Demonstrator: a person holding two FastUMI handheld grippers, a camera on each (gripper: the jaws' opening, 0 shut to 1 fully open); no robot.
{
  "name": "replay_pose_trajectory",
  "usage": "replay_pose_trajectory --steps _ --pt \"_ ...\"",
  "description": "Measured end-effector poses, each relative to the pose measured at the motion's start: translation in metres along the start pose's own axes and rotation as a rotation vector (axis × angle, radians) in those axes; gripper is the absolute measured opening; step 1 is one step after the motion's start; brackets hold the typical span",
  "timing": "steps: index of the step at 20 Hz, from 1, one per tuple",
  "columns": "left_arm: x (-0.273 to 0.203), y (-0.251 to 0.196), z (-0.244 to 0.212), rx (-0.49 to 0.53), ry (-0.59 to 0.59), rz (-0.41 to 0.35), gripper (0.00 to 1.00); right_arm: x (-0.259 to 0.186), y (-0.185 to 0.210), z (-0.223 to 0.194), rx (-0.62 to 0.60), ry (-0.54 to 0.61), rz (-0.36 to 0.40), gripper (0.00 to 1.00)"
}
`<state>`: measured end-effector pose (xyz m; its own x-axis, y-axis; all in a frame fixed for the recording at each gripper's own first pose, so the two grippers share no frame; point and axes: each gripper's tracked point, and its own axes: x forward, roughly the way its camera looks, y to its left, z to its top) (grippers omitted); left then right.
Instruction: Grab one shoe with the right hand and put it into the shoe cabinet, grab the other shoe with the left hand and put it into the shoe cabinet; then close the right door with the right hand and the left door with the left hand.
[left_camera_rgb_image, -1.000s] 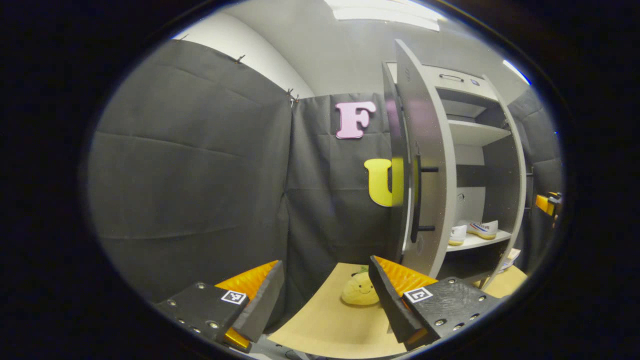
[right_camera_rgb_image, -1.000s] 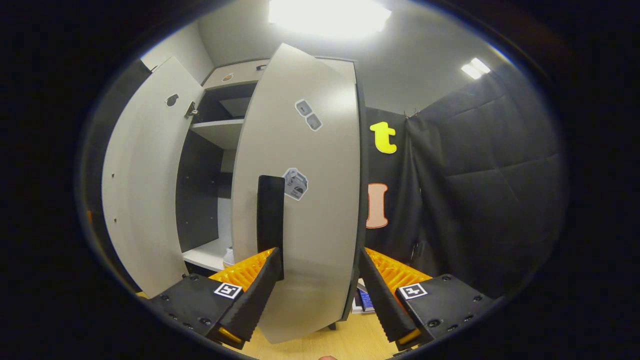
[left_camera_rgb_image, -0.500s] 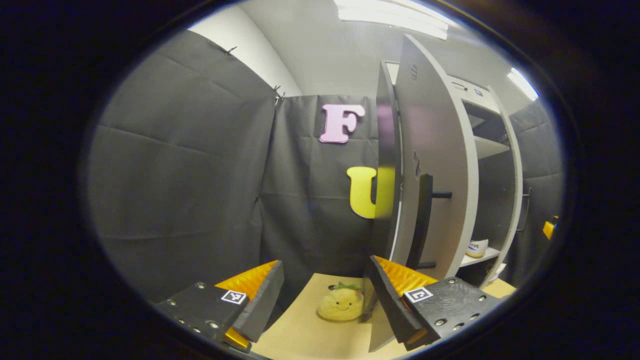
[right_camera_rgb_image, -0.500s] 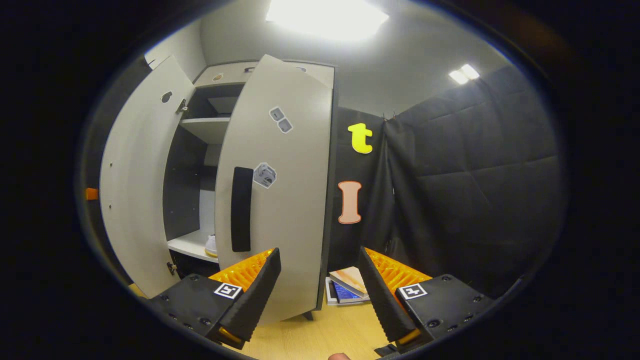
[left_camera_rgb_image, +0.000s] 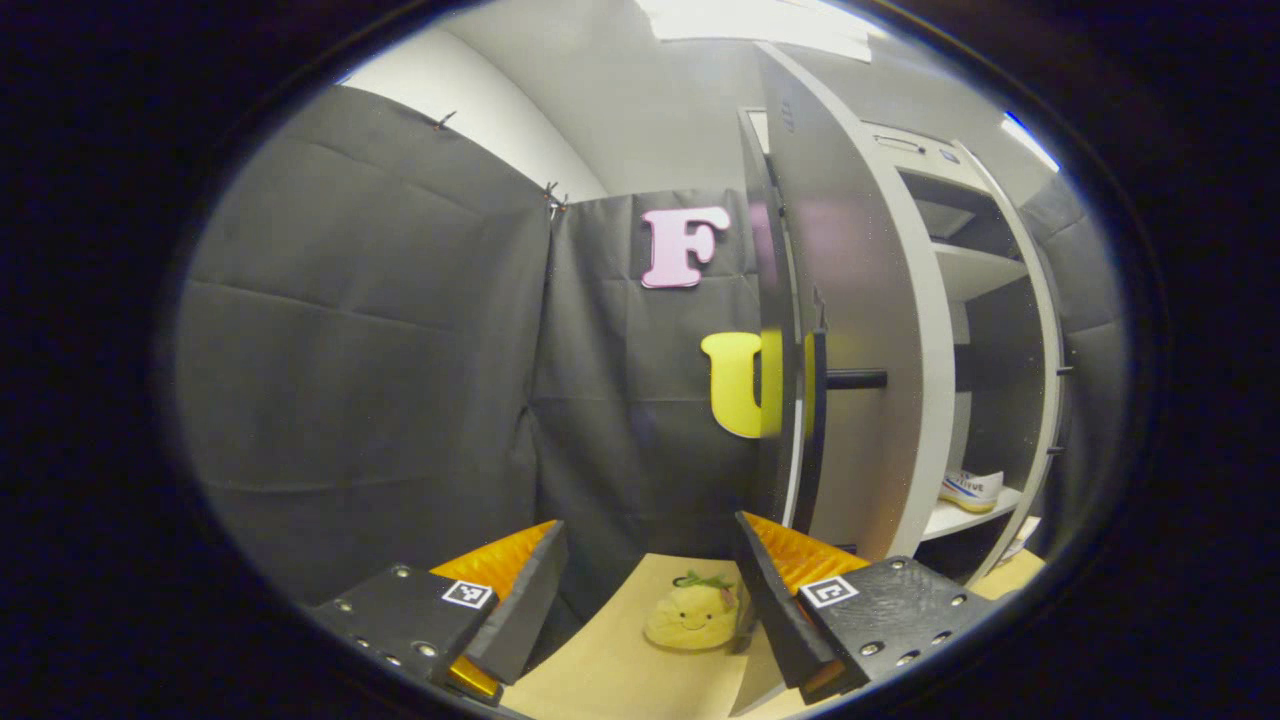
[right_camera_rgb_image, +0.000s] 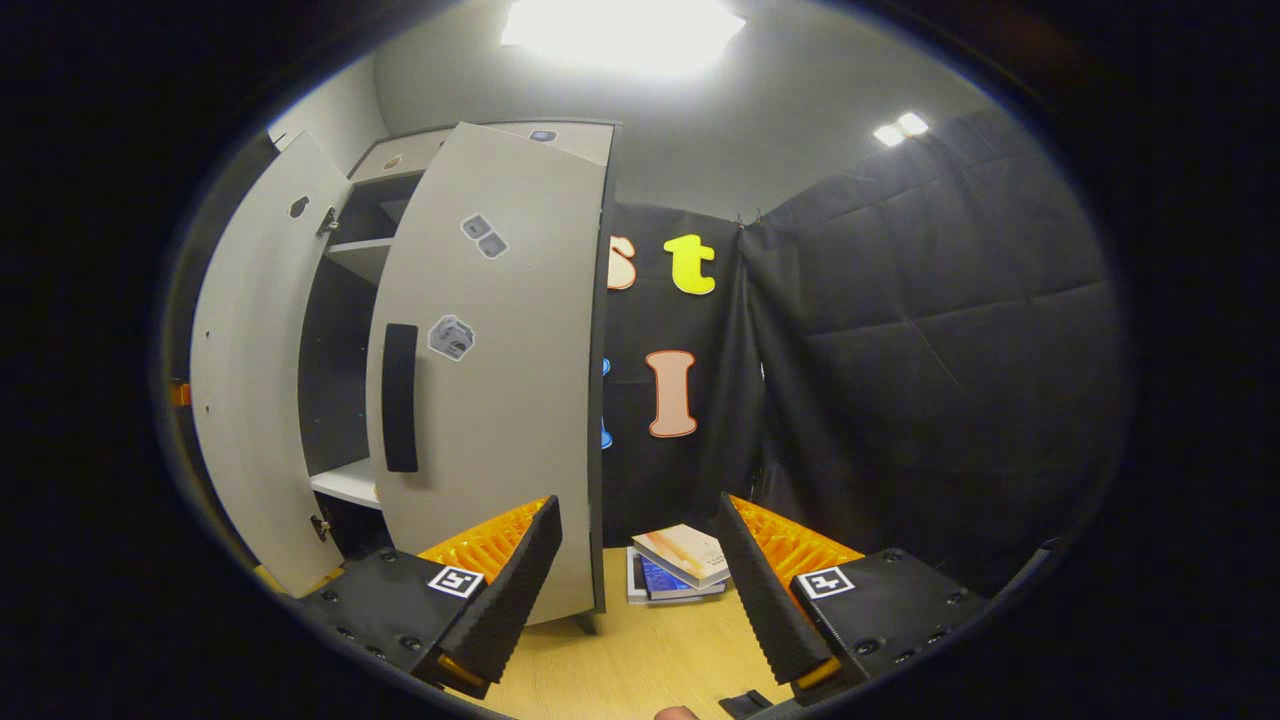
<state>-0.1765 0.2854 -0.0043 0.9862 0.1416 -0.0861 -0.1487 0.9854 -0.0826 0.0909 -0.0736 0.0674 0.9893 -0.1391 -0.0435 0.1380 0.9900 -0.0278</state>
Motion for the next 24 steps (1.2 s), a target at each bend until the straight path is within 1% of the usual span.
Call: replay_pose_trajectory --steps 3,5,7,15,16,24 --pt "-0.006 0.0 -0.003 -0.019 -0.002 0.051 1.0 0.008 -0.015 -0.007 0.015 0.019 0.019 0.97" --pt "-0.01 -0.004 -0.001 -0.004 -0.013 0.086 1.0 0.014 -0.022 -0.01 0.01 0.025 0.031 0.97" --pt "-0.014 -0.013 0.001 0.008 -0.016 0.095 0.99 0.018 -0.026 -0.013 0.002 0.033 0.046 0.97" --pt "-0.03 -0.057 0.001 -0.013 -0.013 0.079 1.0 0.031 -0.037 -0.018 0.005 0.043 0.092 0.96" --pt "-0.031 -0.063 0.002 -0.018 -0.013 0.072 1.0 0.032 -0.037 -0.017 0.002 0.041 0.097 0.98" --pt "-0.033 -0.143 -0.002 -0.075 -0.014 -0.04 1.0 0.032 -0.049 -0.019 -0.011 0.052 0.114 0.97"
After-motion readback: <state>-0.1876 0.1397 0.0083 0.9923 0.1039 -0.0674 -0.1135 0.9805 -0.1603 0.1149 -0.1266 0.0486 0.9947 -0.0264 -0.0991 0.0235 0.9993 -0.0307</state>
